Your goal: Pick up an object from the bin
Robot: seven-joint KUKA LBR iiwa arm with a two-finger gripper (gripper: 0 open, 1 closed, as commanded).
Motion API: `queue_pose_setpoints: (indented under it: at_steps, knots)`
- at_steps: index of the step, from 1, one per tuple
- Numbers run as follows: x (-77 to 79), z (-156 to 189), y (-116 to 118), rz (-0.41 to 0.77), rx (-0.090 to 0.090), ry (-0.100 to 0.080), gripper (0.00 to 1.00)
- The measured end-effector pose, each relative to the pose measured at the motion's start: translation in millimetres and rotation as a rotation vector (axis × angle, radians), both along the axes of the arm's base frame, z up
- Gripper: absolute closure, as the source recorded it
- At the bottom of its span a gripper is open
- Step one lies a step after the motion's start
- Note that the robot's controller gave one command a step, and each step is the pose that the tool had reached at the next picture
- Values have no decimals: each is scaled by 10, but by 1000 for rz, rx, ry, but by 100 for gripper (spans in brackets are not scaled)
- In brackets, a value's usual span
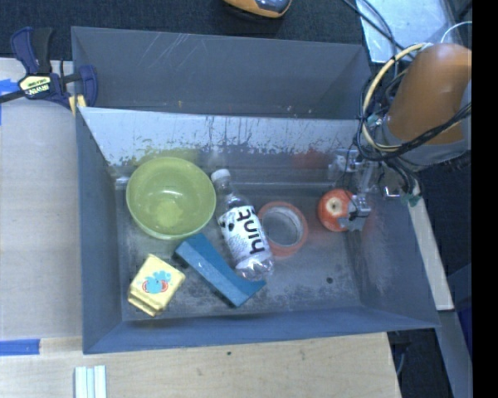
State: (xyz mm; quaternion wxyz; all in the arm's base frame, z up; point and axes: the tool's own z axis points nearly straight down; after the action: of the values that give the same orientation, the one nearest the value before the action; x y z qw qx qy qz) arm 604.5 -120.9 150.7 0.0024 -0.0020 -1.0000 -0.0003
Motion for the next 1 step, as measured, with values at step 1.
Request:
queue_pose_setpoints:
  at_steps: [1]
  knots:
    - [21,48,4,3,-1,-8,0]
